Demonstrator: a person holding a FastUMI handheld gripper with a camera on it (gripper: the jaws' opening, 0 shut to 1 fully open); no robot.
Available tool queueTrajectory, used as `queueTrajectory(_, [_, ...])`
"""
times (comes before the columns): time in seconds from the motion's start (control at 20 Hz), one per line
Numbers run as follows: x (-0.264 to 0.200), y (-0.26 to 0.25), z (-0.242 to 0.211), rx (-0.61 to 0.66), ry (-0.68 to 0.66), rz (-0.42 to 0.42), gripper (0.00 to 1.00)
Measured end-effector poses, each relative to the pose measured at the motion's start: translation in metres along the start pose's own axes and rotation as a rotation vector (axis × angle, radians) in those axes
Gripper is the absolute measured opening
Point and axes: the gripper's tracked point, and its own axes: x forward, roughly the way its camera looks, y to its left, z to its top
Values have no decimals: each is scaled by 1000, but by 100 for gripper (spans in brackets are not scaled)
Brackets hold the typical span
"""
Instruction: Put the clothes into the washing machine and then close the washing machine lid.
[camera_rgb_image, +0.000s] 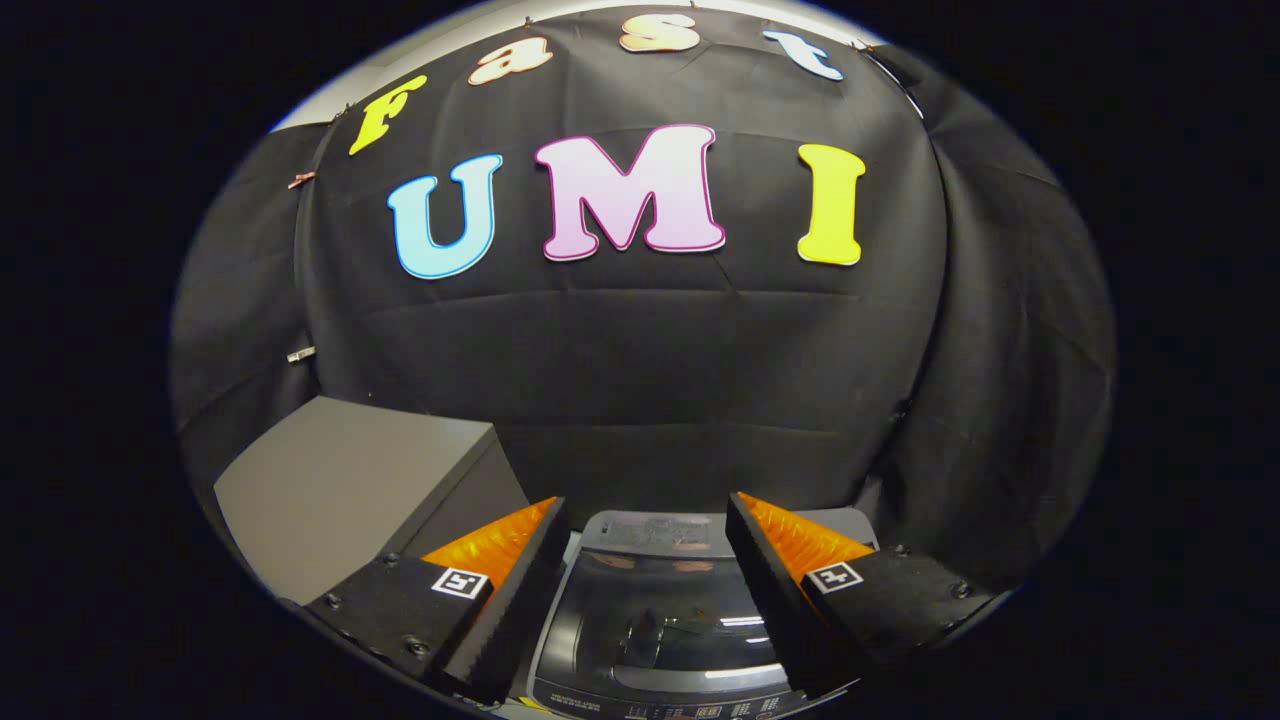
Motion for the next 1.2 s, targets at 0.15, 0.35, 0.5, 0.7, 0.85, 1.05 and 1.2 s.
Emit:
queueTrajectory(0.15, [-4, 2, 13, 26, -29, -18, 99])
queueTrajectory(0.35, [-11, 17, 43, 35, -90, -9, 99])
queueTrajectory(0.5, [-20, 22, 68, 8, -153, 14, 99])
queueTrajectory(0.7, [-29, 21, 81, -33, -212, 22, 99])
queueTrajectory(0.85, [-31, 18, 86, -71, -232, 19, 99])
queueTrajectory(1.05, [-32, 25, 91, -66, -243, 24, 99])
queueTrajectory(1.2, [-38, 35, 108, -54, -292, 30, 99])
